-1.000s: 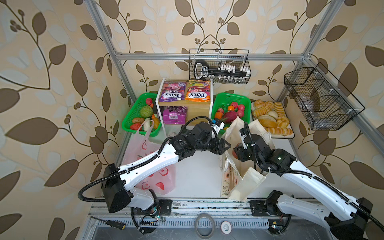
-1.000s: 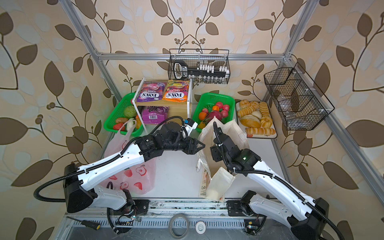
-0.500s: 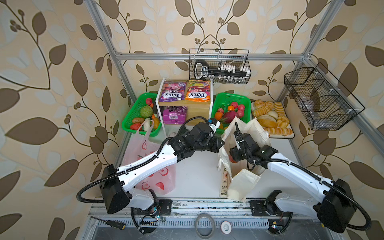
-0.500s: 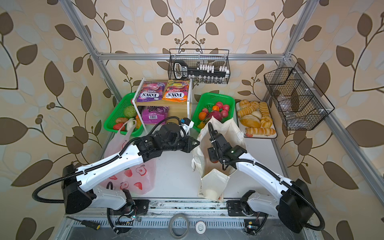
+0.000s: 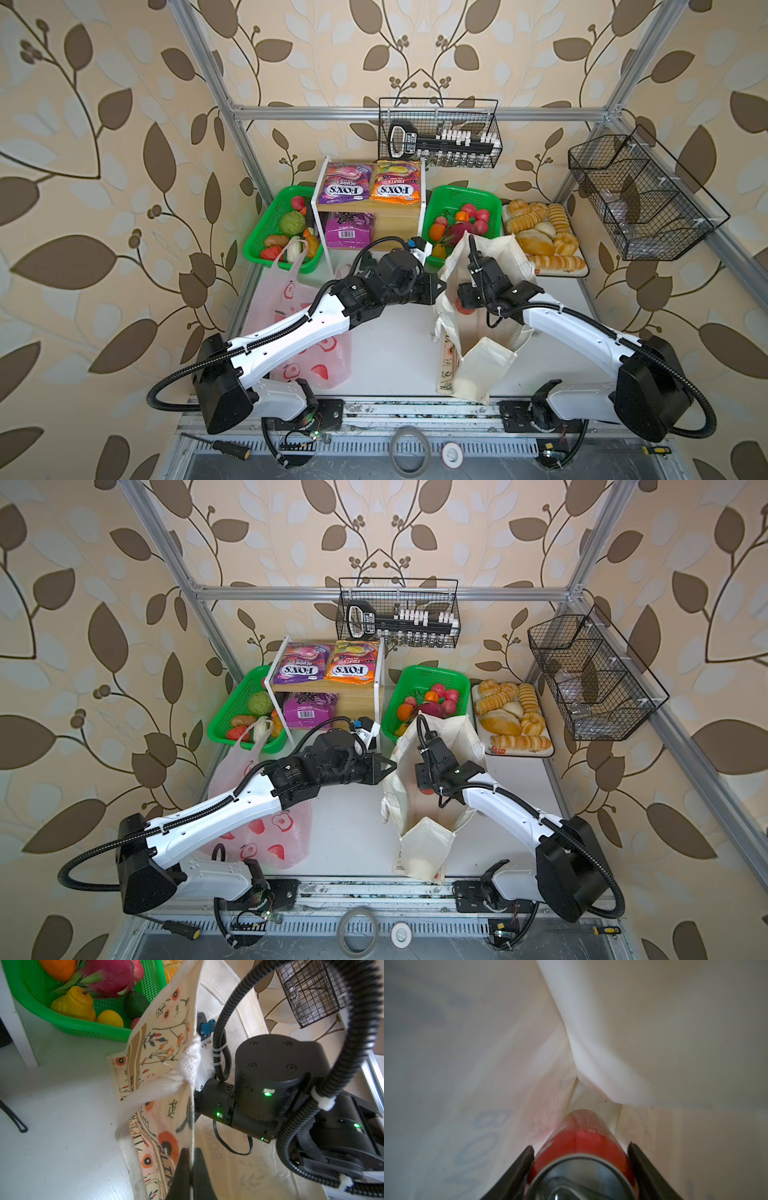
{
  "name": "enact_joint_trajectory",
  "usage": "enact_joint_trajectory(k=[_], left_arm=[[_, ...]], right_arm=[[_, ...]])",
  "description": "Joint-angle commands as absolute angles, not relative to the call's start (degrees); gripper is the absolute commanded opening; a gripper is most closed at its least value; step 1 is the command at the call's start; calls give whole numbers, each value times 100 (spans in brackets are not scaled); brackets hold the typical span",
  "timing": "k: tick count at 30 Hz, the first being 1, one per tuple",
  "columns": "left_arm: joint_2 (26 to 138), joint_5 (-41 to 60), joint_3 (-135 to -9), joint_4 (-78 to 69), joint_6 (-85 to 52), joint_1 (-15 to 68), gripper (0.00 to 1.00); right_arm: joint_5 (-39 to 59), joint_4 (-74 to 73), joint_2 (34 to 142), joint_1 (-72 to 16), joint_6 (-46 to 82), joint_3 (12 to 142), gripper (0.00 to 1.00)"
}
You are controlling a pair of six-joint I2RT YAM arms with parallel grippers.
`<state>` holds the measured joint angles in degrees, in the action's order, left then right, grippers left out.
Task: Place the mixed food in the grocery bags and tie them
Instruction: 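Lower the can into the tote with the right gripper while the left steadies it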
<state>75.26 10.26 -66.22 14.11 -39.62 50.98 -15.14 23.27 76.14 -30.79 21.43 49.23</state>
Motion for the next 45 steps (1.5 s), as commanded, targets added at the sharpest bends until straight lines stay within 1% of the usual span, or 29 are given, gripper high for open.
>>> enact_joint_trajectory(k=[1, 6, 9, 20, 26, 29, 35, 40, 45], left_arm=[[7237, 1108, -6621, 1125, -4052, 5114, 0], [7194, 1099, -6601, 1138, -4016, 5115, 0], [7198, 1123, -6593, 1160, -4016, 5115, 0], [7222, 1158, -6601, 1134, -4028, 5115, 0], [7224, 1157, -6605, 1143, -4016, 5115, 0], [7220, 1165, -6599, 1124, -4001, 5115, 0], [7242, 1178, -6609, 1114, -4008, 5115, 0], [7238, 1136, -6601, 1099, -4014, 5115, 1], [7290, 1122, -6610, 1081, -4060, 5115, 0]], right_arm=[[-1845, 1400, 7719, -2979, 2405, 4719, 32], [-1524, 1109, 8019, -2907, 2563, 4468, 32], [-1569, 1107, 8142, -2898, 2561, 4454, 32], [-1649, 1170, 7721, -2900, 2235, 4730, 33], [-1596, 1284, 7815, -2914, 2280, 4485, 43], [-1336, 1252, 7702, -2887, 2239, 4382, 47], [-949, 1569, 7546, -2832, 2016, 4573, 64], [-655, 1863, 7294, -2795, 1931, 4805, 74], [-449, 2182, 6863, -2795, 1898, 5063, 81]])
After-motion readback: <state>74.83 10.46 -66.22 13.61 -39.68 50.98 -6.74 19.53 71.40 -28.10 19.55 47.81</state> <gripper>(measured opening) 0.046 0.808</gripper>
